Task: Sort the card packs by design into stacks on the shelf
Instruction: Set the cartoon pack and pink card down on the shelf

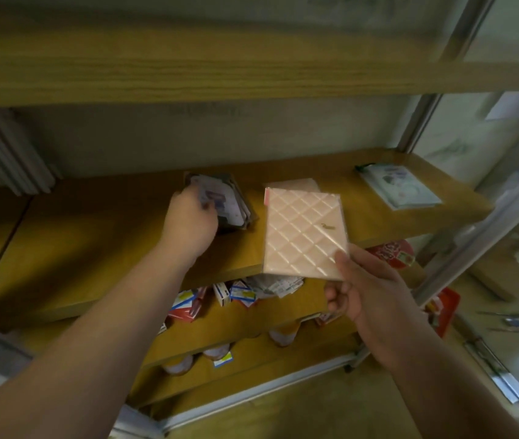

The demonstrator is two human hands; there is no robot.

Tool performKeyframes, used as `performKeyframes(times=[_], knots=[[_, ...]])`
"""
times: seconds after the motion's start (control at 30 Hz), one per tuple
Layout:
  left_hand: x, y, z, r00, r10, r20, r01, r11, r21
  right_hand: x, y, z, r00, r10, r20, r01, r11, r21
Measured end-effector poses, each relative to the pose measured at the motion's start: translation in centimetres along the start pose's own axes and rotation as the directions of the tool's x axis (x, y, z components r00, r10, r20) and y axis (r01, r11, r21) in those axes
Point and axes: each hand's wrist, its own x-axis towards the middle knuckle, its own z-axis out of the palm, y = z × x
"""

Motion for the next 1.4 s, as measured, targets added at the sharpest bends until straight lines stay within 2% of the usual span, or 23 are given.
performKeyframes(times=[0.2,0.33,0.53,0.67,0.77,0.87,0.93,1.0,1.1,1.23,1.4], knots=[[-0.2,0.4,1.0,0.999,-0.027,-0.035,0.037,0.947,0.318,4.0,-1.3,-2.6,0.999,-0.007,0.048,0.014,0.99,-0.143],[-1.1,1.0,1.6,0.997,-0.029,-0.065,0.05,0.937,0.345,7.3,-1.7,-5.0,0.999,0.011,0.03,-0.004,0.974,-0.225],[-2.9,1.3,2.2,0.979,0.029,-0.202,0.043,0.939,0.342,14.0,-1.9,-8.1,0.999,0.049,0.024,-0.034,0.905,-0.423],[-3.8,2.0,2.4,0.975,0.007,-0.223,0.064,0.948,0.312,17.6,-2.6,-8.6,0.99,0.091,0.112,-0.024,0.868,-0.495],[-4.6,3.0,2.3,0.972,-0.006,-0.234,0.069,0.963,0.262,18.7,-2.8,-8.6,0.991,0.054,0.125,0.042,0.75,-0.66],[-5.3,3.6,2.2,0.96,-0.011,-0.281,0.086,0.963,0.254,19.1,-2.6,-9.0,0.987,-0.024,0.156,0.146,0.515,-0.844],[-5.7,3.9,2.2,0.957,-0.018,-0.29,0.098,0.959,0.266,19.0,-2.7,-9.0,0.981,-0.026,0.191,0.186,0.385,-0.904],[-5.9,4.1,2.1,0.955,-0.039,-0.294,0.12,0.958,0.26,19.0,-2.7,-9.0,0.978,-0.034,0.208,0.209,0.283,-0.936],[-6.5,4.2,2.0,0.949,-0.075,-0.305,0.151,0.961,0.233,18.7,-2.8,-8.8,0.964,-0.143,0.224,0.246,0.169,-0.954],[-7.5,4.0,1.6,0.948,-0.07,-0.311,0.16,0.948,0.274,17.5,-3.1,-7.3,0.906,-0.248,0.343,0.395,0.2,-0.897],[-8.7,2.9,0.3,0.952,-0.052,-0.301,0.178,0.895,0.409,14.2,-2.7,-3.1,0.789,-0.313,0.529,0.605,0.244,-0.758]])
